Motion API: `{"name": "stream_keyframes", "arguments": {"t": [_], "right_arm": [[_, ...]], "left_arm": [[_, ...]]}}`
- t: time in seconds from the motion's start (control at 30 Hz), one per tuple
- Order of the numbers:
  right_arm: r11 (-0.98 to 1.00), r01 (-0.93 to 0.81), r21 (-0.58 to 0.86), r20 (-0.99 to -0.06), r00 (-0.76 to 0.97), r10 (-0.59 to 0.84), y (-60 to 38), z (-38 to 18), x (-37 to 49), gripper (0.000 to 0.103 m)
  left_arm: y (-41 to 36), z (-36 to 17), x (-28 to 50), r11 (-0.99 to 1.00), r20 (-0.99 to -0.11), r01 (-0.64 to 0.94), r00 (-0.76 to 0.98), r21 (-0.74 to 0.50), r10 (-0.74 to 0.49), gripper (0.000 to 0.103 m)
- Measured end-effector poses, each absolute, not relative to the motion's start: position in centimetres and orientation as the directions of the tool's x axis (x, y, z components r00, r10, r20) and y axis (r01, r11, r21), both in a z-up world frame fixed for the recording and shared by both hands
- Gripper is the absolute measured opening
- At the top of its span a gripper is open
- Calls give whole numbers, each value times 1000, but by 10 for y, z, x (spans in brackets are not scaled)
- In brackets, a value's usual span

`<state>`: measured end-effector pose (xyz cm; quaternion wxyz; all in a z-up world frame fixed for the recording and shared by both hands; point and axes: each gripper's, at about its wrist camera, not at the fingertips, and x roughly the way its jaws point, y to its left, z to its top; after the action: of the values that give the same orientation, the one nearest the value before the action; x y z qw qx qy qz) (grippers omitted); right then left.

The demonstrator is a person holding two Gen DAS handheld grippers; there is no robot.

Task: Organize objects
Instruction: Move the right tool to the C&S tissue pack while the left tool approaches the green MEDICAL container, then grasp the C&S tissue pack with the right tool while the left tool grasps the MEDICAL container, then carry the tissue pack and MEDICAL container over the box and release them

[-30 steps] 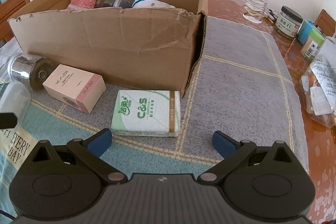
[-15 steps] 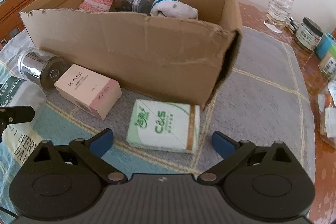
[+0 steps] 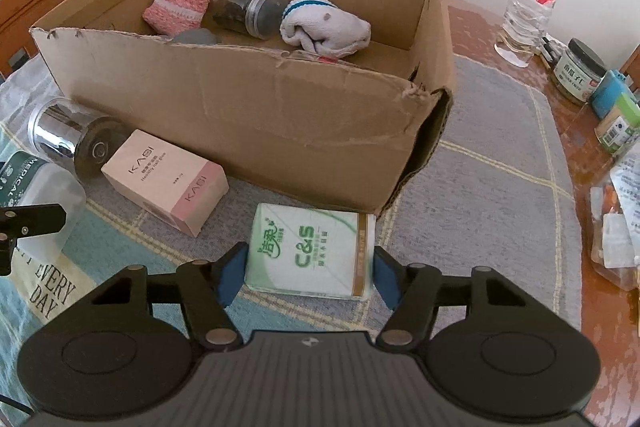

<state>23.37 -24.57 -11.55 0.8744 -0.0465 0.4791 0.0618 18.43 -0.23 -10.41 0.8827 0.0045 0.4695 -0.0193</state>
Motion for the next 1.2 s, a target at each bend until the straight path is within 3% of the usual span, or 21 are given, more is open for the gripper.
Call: {"name": "stream_keyframes", "arguments": {"t": [0.63,0.9,1.2], "right_arm": [[959,-282,-8,-846,513,144,-246,-54,211,70],[935,-351,-56,-797,580,170,-238,-5,209,70],[949,-313,-30,-751,633,185,-239,25,234,70]], "left_arm": [[5,-44,175,967,-846,256,515,-2,-138,84],[-3,13,191,944,-799,330,569,9,-192,84],[-20,47,245,929,-742,366,639,60,-204,85]]}}
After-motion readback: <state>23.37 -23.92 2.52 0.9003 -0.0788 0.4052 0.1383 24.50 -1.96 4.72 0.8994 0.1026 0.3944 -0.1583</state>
